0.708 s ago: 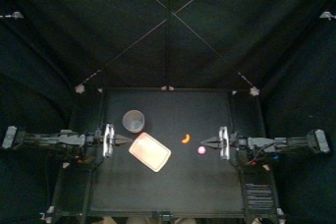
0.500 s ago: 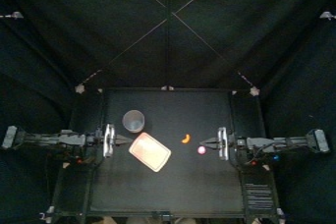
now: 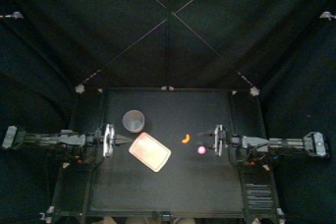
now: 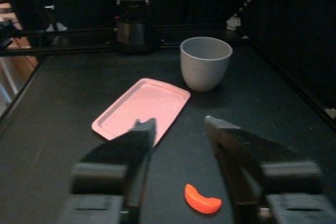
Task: Pick the pink ball then place it on the pink plate
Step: Pick the pink ball
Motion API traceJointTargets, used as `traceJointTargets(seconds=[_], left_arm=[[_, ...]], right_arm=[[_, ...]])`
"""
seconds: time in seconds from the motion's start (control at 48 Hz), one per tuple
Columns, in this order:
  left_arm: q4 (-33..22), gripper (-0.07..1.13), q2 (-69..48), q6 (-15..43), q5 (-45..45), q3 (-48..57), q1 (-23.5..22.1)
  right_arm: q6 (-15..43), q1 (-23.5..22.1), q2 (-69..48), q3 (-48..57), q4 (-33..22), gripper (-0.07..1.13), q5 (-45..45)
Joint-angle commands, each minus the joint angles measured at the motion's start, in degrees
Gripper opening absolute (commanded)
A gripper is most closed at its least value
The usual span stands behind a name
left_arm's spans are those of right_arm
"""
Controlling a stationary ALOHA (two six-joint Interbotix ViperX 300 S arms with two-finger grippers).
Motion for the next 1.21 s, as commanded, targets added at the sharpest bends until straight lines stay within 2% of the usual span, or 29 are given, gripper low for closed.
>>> traceJointTargets(seconds=[0.021,0.25,0.479,0.667,1.208], left_arm=[[0.09,0.05,0.35,0.00,-0.97,-0.70,-0.09],[0.09,0.05,0.35,0.09,-0.97,-0.70,-0.09],[0.00,0.05,0.35,0.18,-0.97,-0.09,0.18],[0.00,0.05,0.35,0.18,-0.97,0.44,0.62],[0.00,0.05,0.35,0.18,-0.97,1.58,1.67]], right_arm=[[-0.26,-2.02,1.14,0.00,1.14,1.05,-0.44],[-0.09,-2.81,4.66,0.70,1.76,1.05,3.25],[-0.18,-2.64,10.99,0.70,5.27,1.05,14.68],[-0.18,-2.02,15.38,0.62,9.23,1.05,19.78],[-0.18,3.87,23.29,-0.88,10.72,1.05,21.97]])
